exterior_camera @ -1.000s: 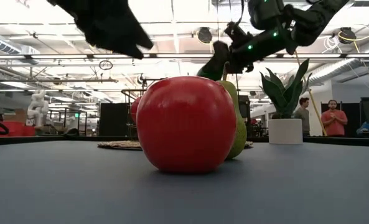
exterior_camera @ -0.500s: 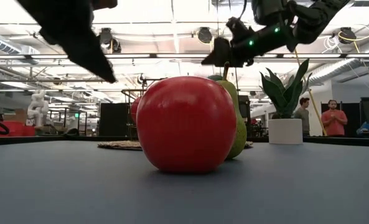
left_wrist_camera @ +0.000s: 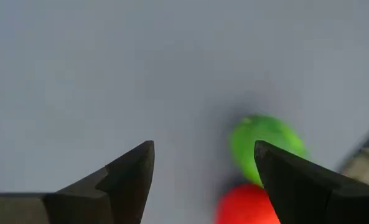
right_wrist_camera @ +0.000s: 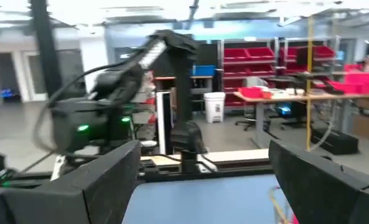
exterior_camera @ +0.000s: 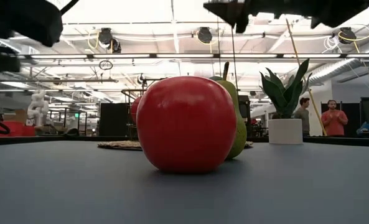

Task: Build produce basket
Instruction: Put the green lime into the gold wire basket

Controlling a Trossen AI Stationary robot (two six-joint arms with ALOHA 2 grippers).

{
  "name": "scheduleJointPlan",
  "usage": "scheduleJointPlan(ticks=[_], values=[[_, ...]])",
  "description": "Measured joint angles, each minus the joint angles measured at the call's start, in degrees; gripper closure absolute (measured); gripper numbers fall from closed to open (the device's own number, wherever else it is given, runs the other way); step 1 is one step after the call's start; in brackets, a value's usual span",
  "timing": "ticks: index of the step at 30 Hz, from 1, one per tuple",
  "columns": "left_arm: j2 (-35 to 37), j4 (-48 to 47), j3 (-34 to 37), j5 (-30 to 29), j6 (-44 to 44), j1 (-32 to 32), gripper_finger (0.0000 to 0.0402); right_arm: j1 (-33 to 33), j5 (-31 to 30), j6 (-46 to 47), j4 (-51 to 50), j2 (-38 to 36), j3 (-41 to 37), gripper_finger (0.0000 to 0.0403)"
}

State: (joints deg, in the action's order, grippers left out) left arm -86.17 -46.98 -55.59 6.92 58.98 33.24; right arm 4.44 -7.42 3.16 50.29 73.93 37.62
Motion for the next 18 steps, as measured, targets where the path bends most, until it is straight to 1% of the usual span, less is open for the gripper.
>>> scheduleJointPlan(ticks=[2,7,10,14,18], values=[[0.00,2.18,0.00,2.14,4.26,0.45,0.0128,2.11,-0.12,-0.49,-0.05,-0.33,-0.08,0.0053],[-1.73,11.25,0.66,1.44,8.91,2.95,0.0128,5.60,-0.11,-0.90,1.02,-1.04,-0.08,0.0053],[-3.56,12.34,0.74,4.10,10.20,3.60,0.0128,6.97,-0.26,-1.85,1.30,-1.35,-0.06,0.0053],[-6.22,11.80,0.81,5.66,12.08,3.84,0.0125,7.79,-0.52,-3.82,1.42,-1.53,-0.08,0.0053],[-8.65,15.02,0.76,8.18,11.98,3.77,0.0113,7.72,-4.38,-4.09,1.30,-1.53,-0.08,0.0053]])
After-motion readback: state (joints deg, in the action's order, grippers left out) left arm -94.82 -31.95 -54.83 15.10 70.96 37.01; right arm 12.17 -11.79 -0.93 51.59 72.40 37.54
